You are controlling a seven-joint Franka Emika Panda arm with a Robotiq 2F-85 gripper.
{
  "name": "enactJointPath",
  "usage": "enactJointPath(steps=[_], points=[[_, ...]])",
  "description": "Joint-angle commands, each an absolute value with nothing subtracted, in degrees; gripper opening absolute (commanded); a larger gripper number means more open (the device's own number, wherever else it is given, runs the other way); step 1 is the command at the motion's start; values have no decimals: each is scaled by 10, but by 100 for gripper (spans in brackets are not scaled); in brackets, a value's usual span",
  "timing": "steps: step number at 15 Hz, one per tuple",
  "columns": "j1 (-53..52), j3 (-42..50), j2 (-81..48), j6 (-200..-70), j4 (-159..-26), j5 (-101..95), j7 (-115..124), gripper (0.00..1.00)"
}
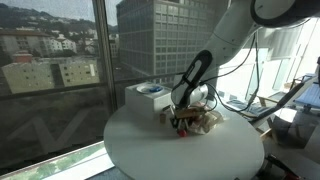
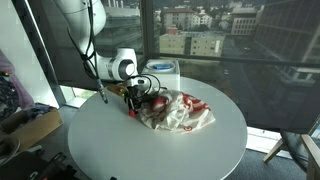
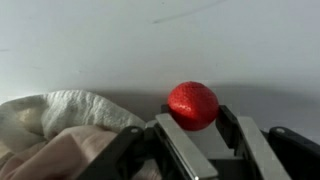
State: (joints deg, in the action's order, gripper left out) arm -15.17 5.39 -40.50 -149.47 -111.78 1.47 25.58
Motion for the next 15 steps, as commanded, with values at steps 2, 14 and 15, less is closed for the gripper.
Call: enactJointPath(steps=[2, 14, 15], points=[[-144, 64, -319, -1454, -1123, 13, 273, 24], [-111, 106, -344, -1444, -1029, -50, 323, 24], [-116, 111, -358, -1451, -1025, -58, 327, 24]])
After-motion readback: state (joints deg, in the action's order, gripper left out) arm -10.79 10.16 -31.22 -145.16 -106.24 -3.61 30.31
